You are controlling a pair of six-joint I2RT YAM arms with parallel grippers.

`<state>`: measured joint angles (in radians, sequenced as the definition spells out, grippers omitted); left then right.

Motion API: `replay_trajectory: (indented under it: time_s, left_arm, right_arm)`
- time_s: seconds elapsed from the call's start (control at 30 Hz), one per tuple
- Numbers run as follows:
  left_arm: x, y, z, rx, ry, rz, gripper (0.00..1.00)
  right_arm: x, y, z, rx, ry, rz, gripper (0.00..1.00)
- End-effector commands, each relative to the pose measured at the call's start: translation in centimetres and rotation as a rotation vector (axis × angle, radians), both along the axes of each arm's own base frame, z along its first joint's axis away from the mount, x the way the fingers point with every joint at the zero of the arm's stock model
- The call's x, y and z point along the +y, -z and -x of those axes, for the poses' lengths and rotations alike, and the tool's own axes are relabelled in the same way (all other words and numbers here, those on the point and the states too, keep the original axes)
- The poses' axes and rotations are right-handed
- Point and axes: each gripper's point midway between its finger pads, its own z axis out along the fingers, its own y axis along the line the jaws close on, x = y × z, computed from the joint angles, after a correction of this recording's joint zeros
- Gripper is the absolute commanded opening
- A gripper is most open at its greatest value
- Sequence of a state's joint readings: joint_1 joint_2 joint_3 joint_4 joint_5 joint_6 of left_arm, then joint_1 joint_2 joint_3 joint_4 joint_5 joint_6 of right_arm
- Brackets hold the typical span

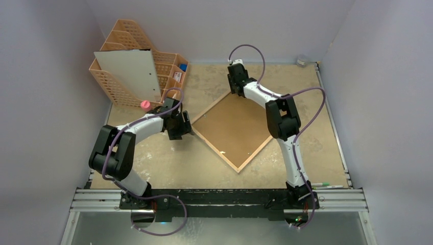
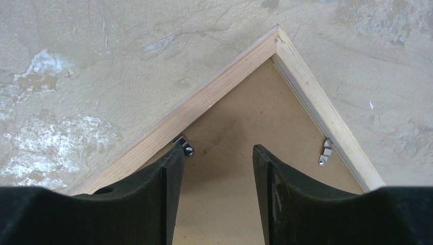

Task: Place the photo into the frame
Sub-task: Adjust the photo frame at the center of the board, then install the photo frame at the center of the board.

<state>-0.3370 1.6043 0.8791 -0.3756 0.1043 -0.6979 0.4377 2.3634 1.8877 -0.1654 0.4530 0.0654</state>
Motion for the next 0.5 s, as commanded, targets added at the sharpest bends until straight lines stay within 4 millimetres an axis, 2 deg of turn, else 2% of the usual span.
replay_trajectory:
  time_s: [0.0, 0.27, 0.4, 0.47]
  left_arm:
    - [0.5, 1.8, 0.2, 0.014, -0.014, -0.033, 0.63]
    - [0.5, 1.9, 0.4, 0.021, -0.015, -0.033, 0.63]
    - [0.2, 1.2, 0.1, -0.001, -0.010, -0.014, 0.63]
    - [0.0, 0.5, -0.3, -0.023, -0.008, 0.000, 0.63]
  right_arm:
    - [1.1, -0.6, -0.9, -0.026, -0.041, -0.017, 0.56]
    - [1.3, -0.5, -0.9, -0.023, -0.049, -0.023, 0.56]
    - [1.9, -2.4, -0.3, -0.023, -0.061, -0.076, 0.57]
    - [2.0, -4.2, 0.2, -0.033, -0.048, -0.130, 0.58]
